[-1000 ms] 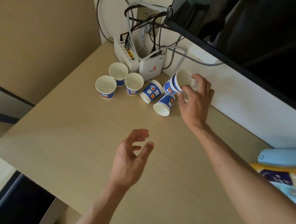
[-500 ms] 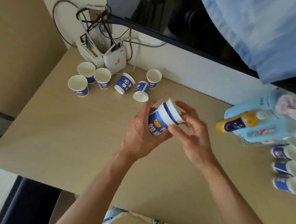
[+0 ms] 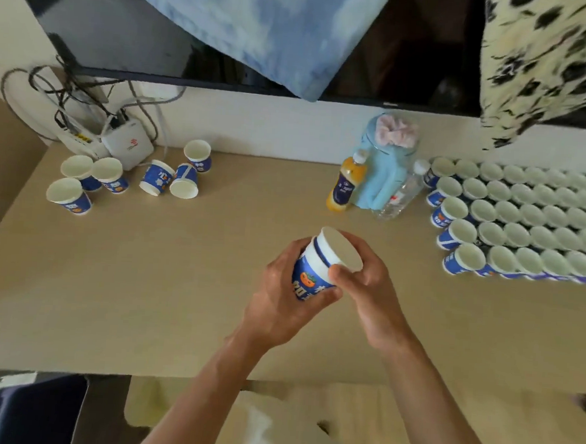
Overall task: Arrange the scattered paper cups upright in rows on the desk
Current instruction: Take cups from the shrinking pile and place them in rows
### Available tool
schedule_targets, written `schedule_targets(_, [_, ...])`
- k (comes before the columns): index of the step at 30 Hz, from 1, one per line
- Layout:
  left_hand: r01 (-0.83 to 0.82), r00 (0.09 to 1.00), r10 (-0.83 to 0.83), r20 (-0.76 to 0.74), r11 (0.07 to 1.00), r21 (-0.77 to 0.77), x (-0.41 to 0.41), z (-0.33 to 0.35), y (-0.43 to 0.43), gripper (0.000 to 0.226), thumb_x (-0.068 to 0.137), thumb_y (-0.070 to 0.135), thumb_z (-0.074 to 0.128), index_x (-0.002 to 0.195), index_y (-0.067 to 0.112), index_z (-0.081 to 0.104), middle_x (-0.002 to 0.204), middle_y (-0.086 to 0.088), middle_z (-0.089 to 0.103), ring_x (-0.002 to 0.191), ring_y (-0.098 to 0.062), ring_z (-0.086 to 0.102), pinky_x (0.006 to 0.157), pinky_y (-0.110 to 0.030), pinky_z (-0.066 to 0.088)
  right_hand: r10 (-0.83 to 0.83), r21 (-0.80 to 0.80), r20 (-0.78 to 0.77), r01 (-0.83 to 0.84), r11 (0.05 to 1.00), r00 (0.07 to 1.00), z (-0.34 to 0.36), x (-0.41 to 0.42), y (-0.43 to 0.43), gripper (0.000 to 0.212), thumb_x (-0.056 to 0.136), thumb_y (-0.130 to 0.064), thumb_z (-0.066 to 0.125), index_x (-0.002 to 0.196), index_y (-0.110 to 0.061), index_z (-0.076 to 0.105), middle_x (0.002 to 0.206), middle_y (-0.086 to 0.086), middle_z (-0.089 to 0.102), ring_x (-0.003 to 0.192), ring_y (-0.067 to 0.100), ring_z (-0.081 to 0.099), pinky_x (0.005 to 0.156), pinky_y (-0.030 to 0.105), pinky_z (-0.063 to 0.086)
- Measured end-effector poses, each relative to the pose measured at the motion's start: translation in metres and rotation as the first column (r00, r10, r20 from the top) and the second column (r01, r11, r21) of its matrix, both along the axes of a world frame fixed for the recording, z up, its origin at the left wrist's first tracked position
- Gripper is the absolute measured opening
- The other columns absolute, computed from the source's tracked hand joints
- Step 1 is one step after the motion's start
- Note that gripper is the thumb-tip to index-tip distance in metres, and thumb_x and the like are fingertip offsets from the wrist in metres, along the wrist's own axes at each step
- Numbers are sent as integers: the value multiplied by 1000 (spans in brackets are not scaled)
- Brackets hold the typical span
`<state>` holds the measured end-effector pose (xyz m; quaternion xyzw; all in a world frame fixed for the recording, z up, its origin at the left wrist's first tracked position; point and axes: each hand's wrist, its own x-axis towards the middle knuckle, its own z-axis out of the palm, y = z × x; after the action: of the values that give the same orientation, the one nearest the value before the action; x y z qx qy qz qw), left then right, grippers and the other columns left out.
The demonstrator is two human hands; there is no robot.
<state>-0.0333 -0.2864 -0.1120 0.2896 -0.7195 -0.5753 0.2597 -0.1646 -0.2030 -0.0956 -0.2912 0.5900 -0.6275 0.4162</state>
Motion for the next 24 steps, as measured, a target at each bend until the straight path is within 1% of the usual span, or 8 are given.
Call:
schedule_targets(5, [93,994,-91,58,995,-25,-32,11,70,55,80,17,87,125,25,57,103,19,69,87,-6,71,71,-15,54,-127,-30,55,128,991,990,2,-31,79,66,68,-39,79,128,-14,63,118,12,72,108,26,70,83,29,56])
schedule_targets(10, [146,983,-141,119,989,-37,-58,7,131,53,80,15,86,125,24,59,95,17,70,76,-9,69,66,-16,52,-305,-82,98,313,946,947,5,-65,155,71,64,-58,88,123,-23,68,118,14,72,108,29,69,93,41,53])
schedule_targets(13, [172,976,-166,143,985,-32,-77,3,166,48,80,15,85,120,23,59,88,17,70,70,-6,66,62,-13,49,-426,-141,141,444,885,894,10,-91,204,56,75,-48,82,124,-23,70,119,12,72,107,27,69,94,43,50])
schedule_targets(14, [172,975,-166,148,985,-28,-83,1,175,47,80,16,85,118,23,59,87,18,70,71,-6,67,62,-12,49,-462,-155,159,484,861,873,12,-98,219,57,77,-45,80,126,-20,69,120,13,72,107,27,68,96,45,49])
schedule_targets(16, [167,975,-161,151,986,-26,-95,0,191,44,81,19,84,117,24,59,91,19,70,77,-6,69,64,-11,50,-516,-170,189,546,821,835,14,-112,247,72,73,-53,84,131,-14,65,120,15,71,106,29,66,96,49,47])
schedule_targets(18, [154,978,-149,145,988,-19,-111,-1,207,38,82,21,83,112,25,61,91,15,71,77,-8,69,65,-14,52,-579,-157,191,607,779,793,14,-124,273,82,65,-61,87,128,-14,66,113,13,72,101,29,66,93,49,47])
schedule_targets(21, [150,982,-153,114,988,33,-136,0,225,27,84,21,82,104,23,64,84,5,71,68,-7,66,63,-20,53,-661,-117,204,689,715,722,8,-139,299,85,54,-64,92,122,-18,68,107,9,75,97,25,69,90,43,51])
schedule_targets(24, [173,979,-177,101,983,55,-167,2,240,26,83,19,82,103,23,65,87,5,72,68,-5,66,62,-19,54,-730,-76,253,766,639,635,-4,-158,321,74,56,-48,91,121,-21,66,113,12,73,99,22,69,87,40,51])
